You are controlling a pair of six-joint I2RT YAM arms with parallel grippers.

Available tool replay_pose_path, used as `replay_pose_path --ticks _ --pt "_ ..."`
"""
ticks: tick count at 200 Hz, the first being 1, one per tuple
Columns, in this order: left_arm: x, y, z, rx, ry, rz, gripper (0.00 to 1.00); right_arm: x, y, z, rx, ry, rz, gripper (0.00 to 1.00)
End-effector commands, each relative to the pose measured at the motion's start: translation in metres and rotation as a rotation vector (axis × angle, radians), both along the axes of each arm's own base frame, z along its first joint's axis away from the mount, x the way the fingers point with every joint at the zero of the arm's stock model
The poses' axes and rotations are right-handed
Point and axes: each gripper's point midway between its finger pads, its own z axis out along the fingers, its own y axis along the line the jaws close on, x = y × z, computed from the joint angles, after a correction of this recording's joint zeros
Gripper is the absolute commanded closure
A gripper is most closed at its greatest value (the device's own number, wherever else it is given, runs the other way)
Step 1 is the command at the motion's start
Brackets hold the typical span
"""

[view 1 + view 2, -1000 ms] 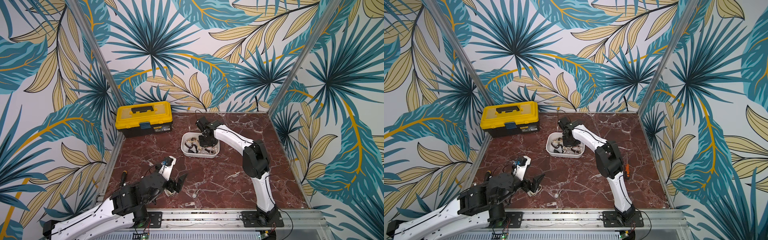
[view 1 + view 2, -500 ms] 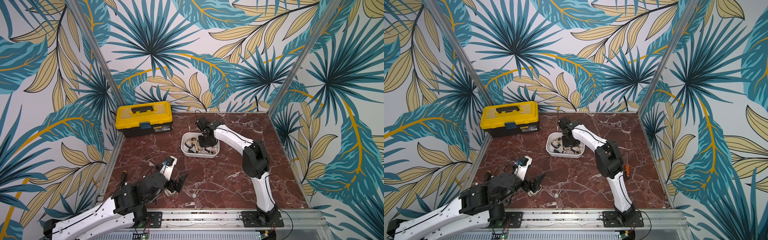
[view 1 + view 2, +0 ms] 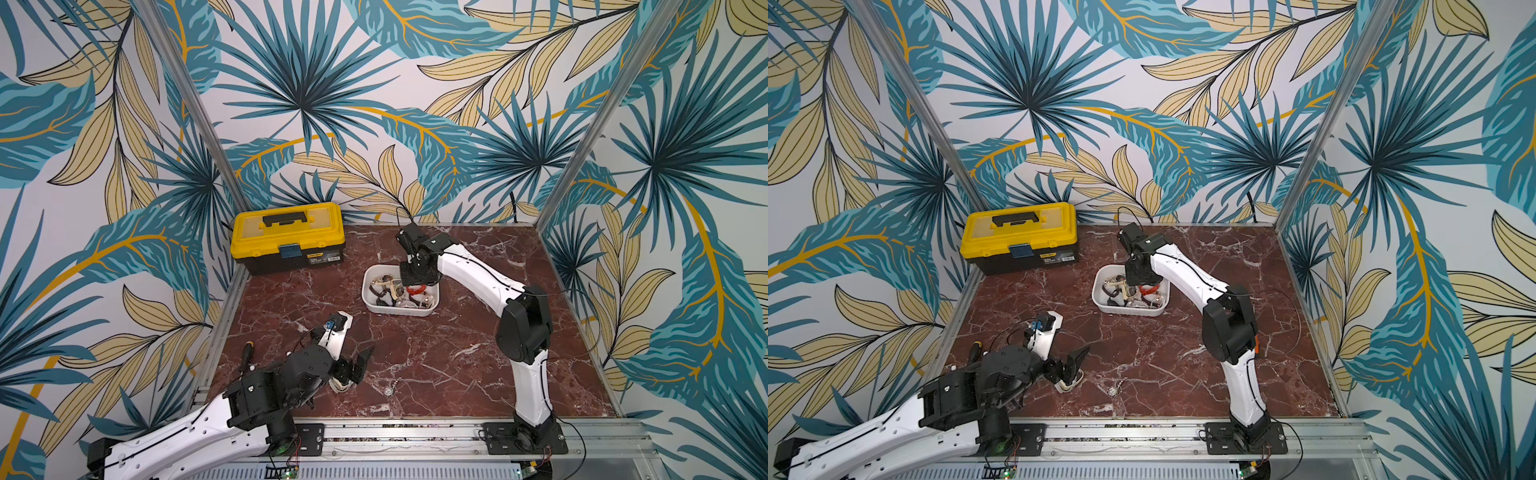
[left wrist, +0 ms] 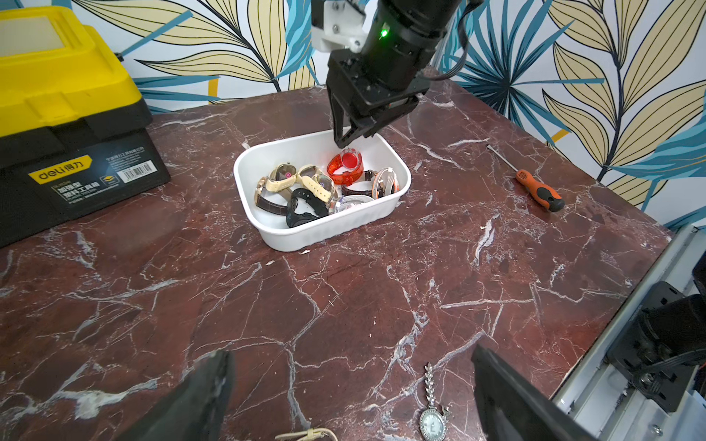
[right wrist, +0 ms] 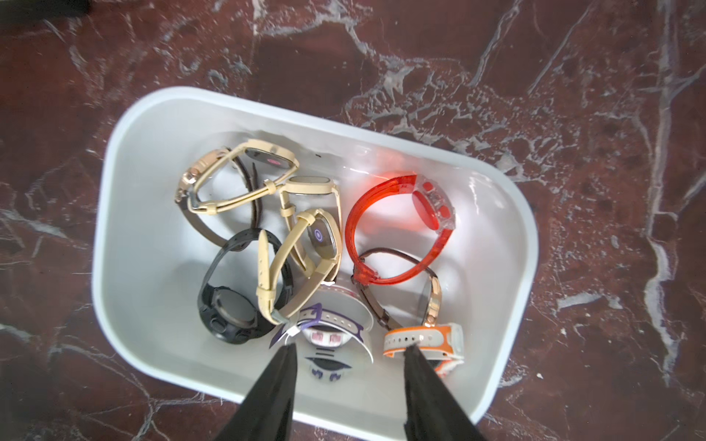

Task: Put the watch into the storage box
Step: Place the watch in the storage box, then adjust the watch in the storage box.

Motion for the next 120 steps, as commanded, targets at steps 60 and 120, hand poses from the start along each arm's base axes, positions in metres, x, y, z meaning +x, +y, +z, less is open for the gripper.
replay_pose_path --ticks 60,120 --pt "0.006 0.018 -0.024 0.040 0.059 0.126 0.00 -0.015 0.028 0.003 0.186 -0.004 0.088 0.51" --pt "0.010 0.020 -0.032 0.035 0.103 0.161 0.00 -0.019 0.055 -0.023 0.282 0.076 0.164 0.54"
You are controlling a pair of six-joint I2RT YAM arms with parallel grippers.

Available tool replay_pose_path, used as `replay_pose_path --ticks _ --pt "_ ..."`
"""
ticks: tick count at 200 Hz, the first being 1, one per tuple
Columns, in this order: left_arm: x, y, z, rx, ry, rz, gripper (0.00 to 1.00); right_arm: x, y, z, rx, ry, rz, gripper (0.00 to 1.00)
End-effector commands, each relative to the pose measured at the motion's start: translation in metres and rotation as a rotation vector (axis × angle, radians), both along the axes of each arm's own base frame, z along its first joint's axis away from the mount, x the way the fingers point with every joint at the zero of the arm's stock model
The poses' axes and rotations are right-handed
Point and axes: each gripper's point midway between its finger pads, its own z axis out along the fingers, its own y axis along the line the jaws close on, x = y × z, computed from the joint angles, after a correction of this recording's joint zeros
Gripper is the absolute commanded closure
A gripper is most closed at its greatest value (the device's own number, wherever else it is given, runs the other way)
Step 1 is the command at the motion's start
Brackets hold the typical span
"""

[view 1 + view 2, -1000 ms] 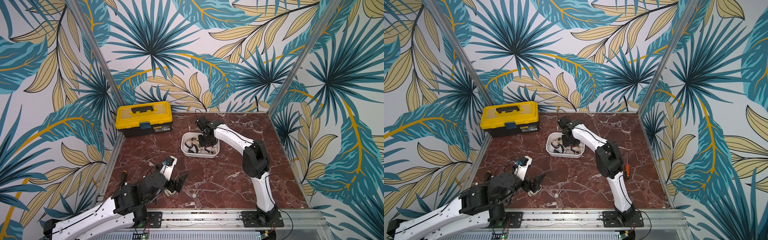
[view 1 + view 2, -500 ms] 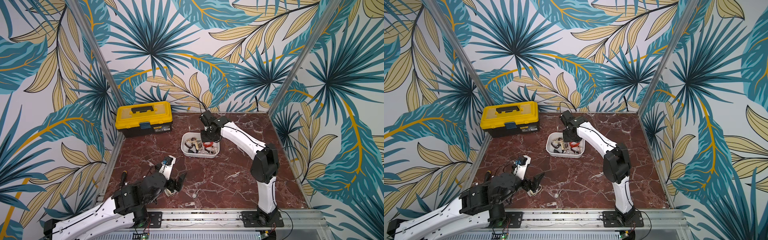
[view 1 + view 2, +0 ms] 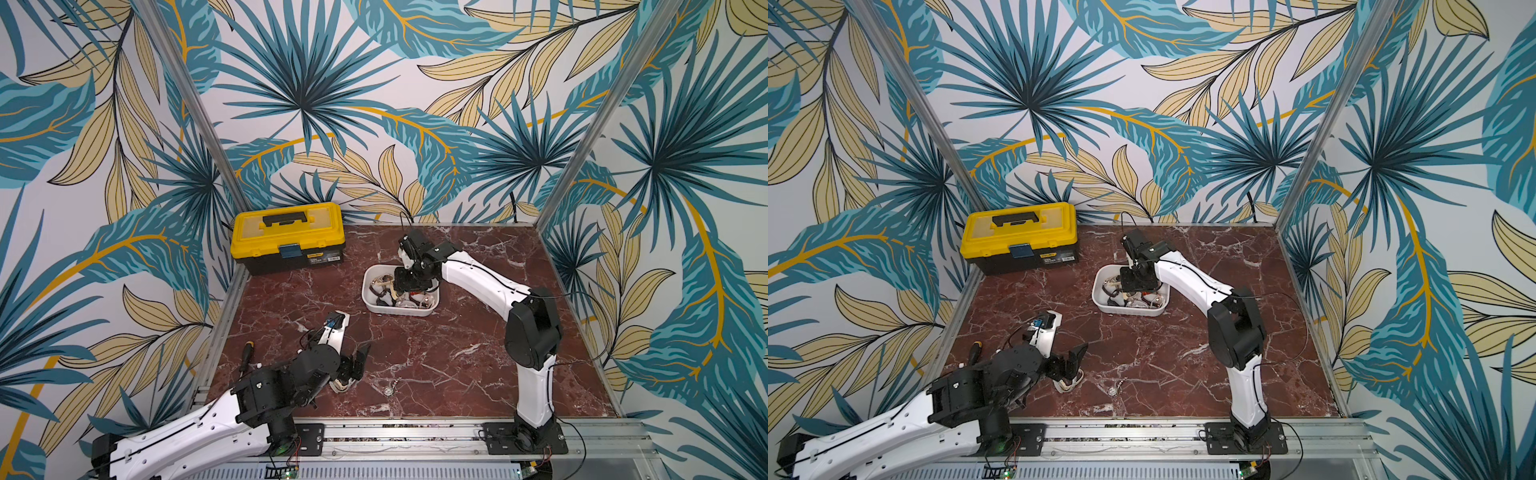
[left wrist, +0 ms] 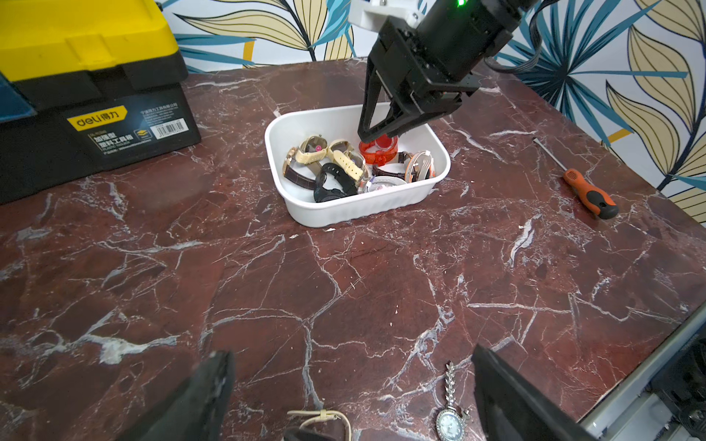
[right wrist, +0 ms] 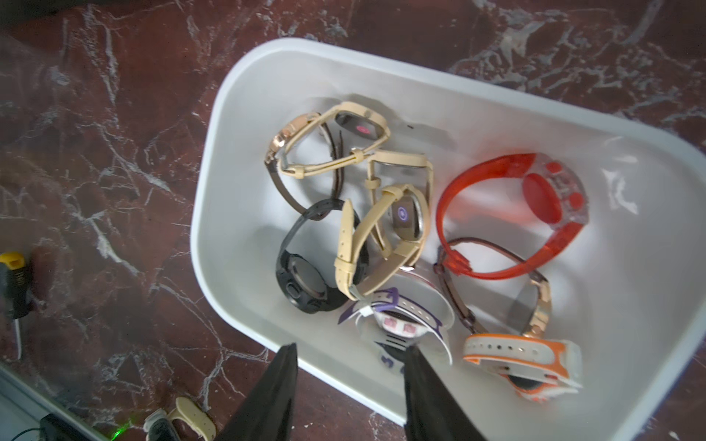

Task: Put the watch into the storage box
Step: Adjust the watch in the storage box.

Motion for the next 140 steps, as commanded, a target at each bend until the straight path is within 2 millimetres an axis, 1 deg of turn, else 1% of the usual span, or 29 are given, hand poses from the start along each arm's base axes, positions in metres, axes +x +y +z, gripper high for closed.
replay_pose_path --ticks 1,18,41,61,77,109,140 --pt "0.001 0.006 -0.010 0.010 0.025 0.031 0.00 -0.002 0.016 -0.010 0.057 0.018 0.049 0.54" --pt "0.000 0.007 -0.012 0.010 0.030 0.031 0.00 0.000 0.020 -0.020 0.049 0.042 0.054 0.56" --pt "-0.001 0.011 -0.012 0.012 0.032 0.038 0.00 0.003 0.018 -0.034 0.020 0.062 0.047 0.60" --pt "-0.002 0.013 -0.011 0.011 0.030 0.040 0.00 0.004 0.016 -0.042 -0.007 0.075 0.044 0.62" --pt "-0.002 0.014 -0.012 0.013 0.029 0.044 0.00 0.004 0.018 -0.044 -0.005 0.080 0.049 0.64" --pt "-0.002 0.015 -0.014 0.017 0.033 0.047 0.00 0.006 0.016 -0.051 -0.029 0.092 0.051 0.69" --pt "-0.002 0.015 -0.015 0.023 0.031 0.045 0.00 0.008 0.013 -0.055 -0.053 0.090 0.047 0.81"
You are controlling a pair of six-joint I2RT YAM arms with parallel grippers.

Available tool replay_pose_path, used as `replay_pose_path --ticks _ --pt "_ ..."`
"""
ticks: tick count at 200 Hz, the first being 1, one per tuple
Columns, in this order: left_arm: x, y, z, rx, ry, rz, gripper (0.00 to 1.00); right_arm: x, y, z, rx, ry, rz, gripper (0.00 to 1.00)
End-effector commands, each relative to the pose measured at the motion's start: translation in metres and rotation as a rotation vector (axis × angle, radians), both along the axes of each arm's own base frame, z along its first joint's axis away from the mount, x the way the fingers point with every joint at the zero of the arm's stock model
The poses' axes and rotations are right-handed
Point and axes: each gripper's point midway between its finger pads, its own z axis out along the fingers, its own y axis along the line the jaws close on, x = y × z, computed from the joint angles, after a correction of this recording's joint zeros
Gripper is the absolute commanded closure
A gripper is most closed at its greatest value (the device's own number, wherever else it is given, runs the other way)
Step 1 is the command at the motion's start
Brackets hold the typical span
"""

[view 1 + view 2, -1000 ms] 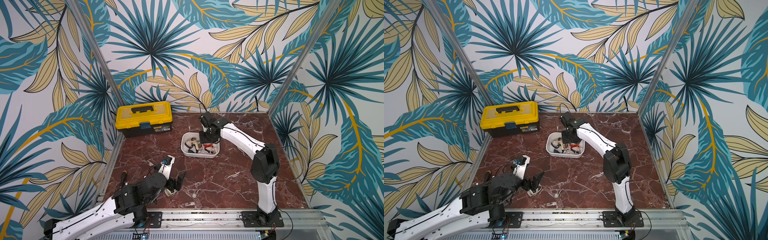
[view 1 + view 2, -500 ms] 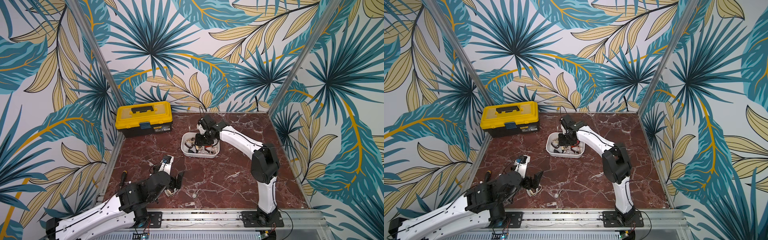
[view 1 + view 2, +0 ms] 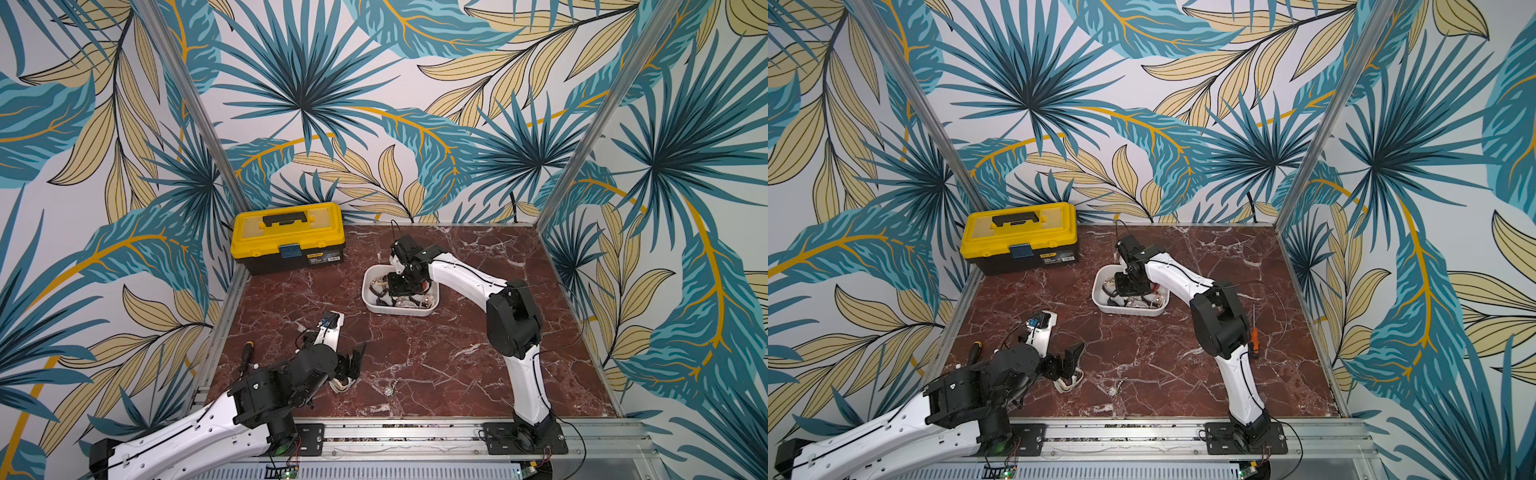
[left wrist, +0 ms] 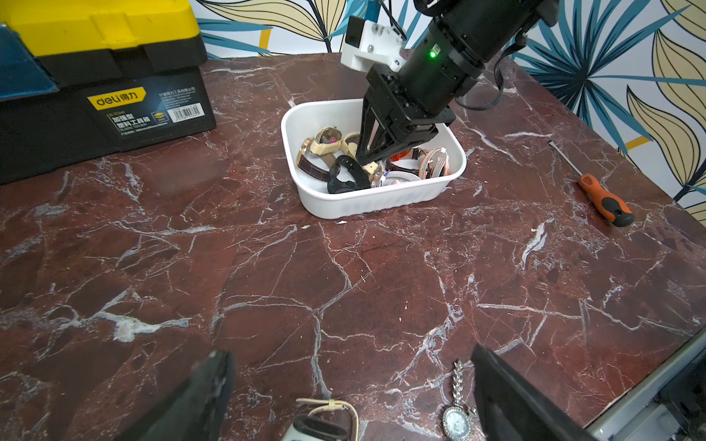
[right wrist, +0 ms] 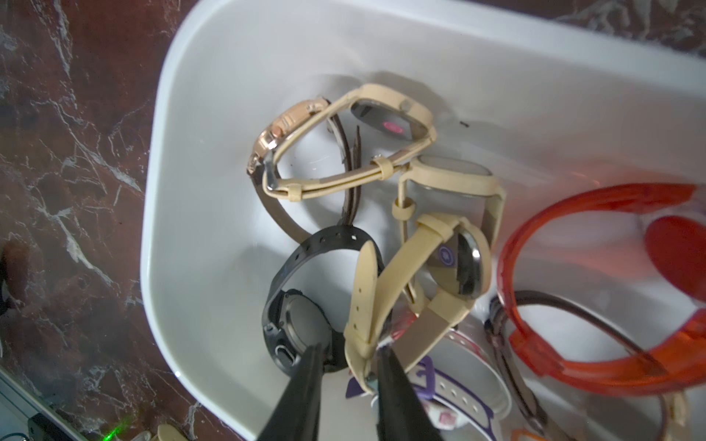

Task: Put the watch into the storage box
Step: Adjust the watch in the storage box.

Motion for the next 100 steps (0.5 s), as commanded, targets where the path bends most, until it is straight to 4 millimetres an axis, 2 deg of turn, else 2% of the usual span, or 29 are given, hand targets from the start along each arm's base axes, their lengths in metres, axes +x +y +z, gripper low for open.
replay_pose_path --ticks 1,72,100 --pt "-0.001 0.006 -0.012 0.029 0.012 0.015 0.00 -0.002 -0.004 -0.006 -0.043 0.011 0.005 0.81" --pt "-0.001 0.008 -0.014 0.039 0.006 0.012 0.00 -0.002 -0.011 -0.014 -0.099 0.028 0.018 0.91" --pt "-0.001 0.008 -0.015 0.043 0.006 0.010 0.00 -0.003 -0.010 -0.015 -0.112 0.038 0.029 0.91"
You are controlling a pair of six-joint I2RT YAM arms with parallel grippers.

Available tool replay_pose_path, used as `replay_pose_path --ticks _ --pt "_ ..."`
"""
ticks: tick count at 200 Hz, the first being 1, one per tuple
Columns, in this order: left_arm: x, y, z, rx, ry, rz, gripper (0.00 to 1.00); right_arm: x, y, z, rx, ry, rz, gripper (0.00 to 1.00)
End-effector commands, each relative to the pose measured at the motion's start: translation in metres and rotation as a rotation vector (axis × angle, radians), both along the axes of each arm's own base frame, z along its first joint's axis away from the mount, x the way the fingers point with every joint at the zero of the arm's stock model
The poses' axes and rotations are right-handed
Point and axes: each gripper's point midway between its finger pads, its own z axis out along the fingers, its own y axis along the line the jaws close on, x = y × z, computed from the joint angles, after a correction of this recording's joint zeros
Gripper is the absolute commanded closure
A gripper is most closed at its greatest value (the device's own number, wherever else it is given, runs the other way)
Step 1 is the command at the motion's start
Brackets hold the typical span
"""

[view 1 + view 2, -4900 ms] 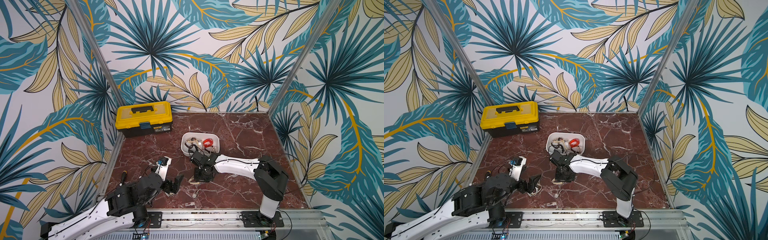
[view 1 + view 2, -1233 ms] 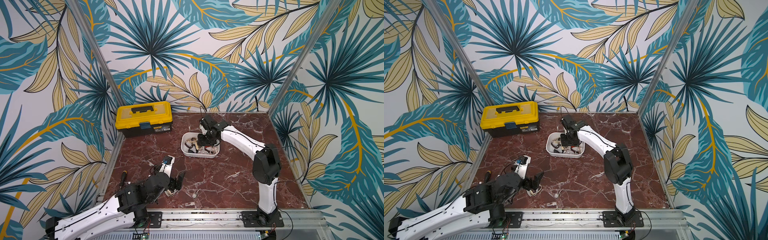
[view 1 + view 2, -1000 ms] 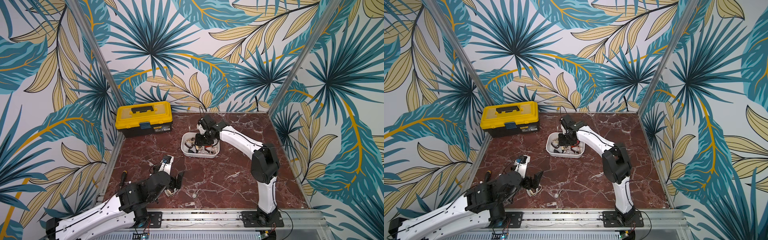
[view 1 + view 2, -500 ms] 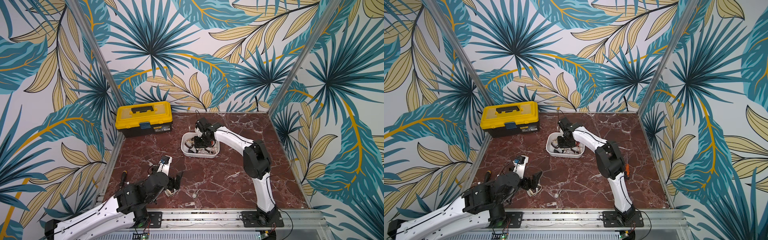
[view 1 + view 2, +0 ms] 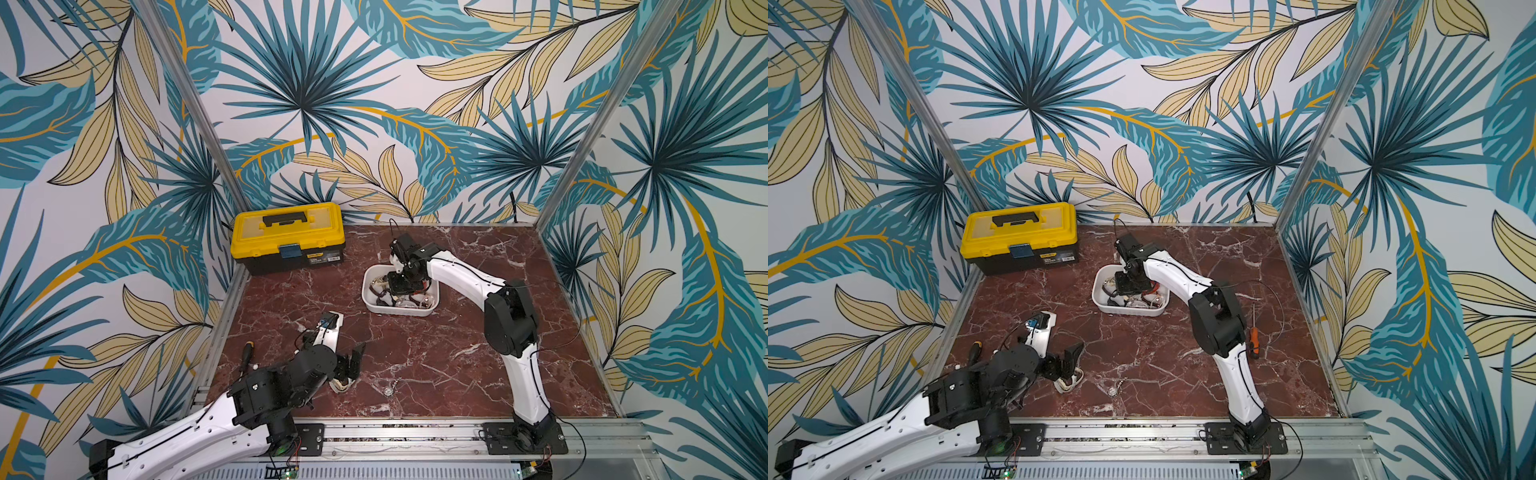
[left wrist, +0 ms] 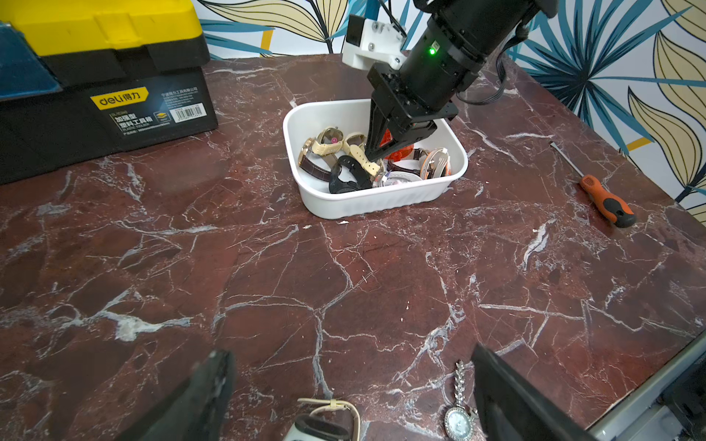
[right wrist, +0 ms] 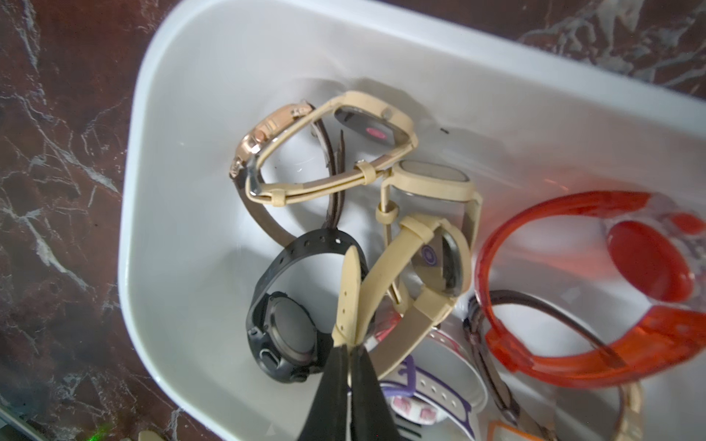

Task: Put the watch into the storage box
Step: Adjust the watch in the storage box.

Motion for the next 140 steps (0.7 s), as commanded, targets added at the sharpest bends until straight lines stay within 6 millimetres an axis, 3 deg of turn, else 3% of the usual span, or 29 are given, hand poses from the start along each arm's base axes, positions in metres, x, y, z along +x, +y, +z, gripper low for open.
replay_pose_path --ticks 1,28,67,140 --pt "-0.001 0.006 -0.012 0.038 0.007 0.007 0.00 -0.006 -0.003 -0.014 -0.049 0.039 0.020 0.91" --pt "-0.001 0.006 -0.012 0.038 0.004 0.009 0.00 -0.007 0.000 -0.016 -0.054 0.034 0.026 0.91" --pt "-0.001 0.007 -0.010 0.033 0.002 0.007 0.00 -0.004 -0.011 -0.020 -0.119 0.030 0.003 0.91" --pt "-0.001 0.007 -0.009 0.028 -0.003 0.007 0.00 0.000 0.001 0.013 -0.007 -0.045 0.006 0.67"
